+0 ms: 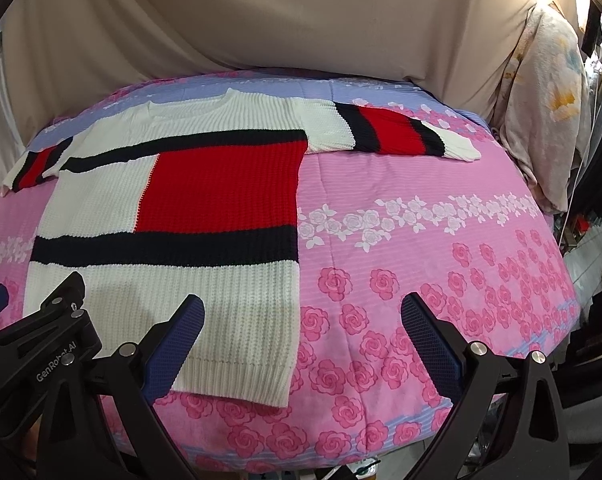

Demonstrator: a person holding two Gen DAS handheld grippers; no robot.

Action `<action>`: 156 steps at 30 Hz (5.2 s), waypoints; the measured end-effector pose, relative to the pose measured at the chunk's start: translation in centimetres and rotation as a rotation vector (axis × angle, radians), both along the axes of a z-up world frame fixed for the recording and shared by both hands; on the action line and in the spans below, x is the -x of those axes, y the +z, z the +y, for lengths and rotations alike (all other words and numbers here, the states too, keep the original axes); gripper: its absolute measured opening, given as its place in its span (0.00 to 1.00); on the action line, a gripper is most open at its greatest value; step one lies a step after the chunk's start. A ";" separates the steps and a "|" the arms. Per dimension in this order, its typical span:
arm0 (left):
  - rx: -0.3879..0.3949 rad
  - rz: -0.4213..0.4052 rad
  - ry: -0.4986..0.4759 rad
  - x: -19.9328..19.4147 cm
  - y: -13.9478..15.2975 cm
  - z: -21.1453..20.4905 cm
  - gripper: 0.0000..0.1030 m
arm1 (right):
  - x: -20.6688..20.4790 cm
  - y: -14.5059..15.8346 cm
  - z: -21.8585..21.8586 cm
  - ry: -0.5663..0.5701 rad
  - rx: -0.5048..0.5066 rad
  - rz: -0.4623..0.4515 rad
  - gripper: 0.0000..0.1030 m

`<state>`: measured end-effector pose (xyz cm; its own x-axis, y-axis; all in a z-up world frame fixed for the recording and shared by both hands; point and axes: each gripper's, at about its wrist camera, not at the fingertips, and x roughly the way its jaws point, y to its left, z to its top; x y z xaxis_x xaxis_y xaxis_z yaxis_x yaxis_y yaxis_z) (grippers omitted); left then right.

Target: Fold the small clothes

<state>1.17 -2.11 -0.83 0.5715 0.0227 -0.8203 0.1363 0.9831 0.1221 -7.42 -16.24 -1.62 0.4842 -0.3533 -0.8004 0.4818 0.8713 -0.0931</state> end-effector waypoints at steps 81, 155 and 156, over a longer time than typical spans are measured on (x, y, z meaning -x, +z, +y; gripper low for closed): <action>0.169 0.072 0.147 -8.4 0.0 -1.1 0.92 | -3.3 -3.8 -23.5 -0.165 -0.475 -0.265 0.89; 0.381 0.089 0.375 -35.6 -7.5 1.8 0.24 | -25.8 -9.0 -15.6 0.215 -0.344 -0.093 0.14; 0.383 0.056 0.428 -35.4 -6.8 3.0 0.25 | -25.8 -8.8 -15.9 0.199 -0.340 -0.108 0.14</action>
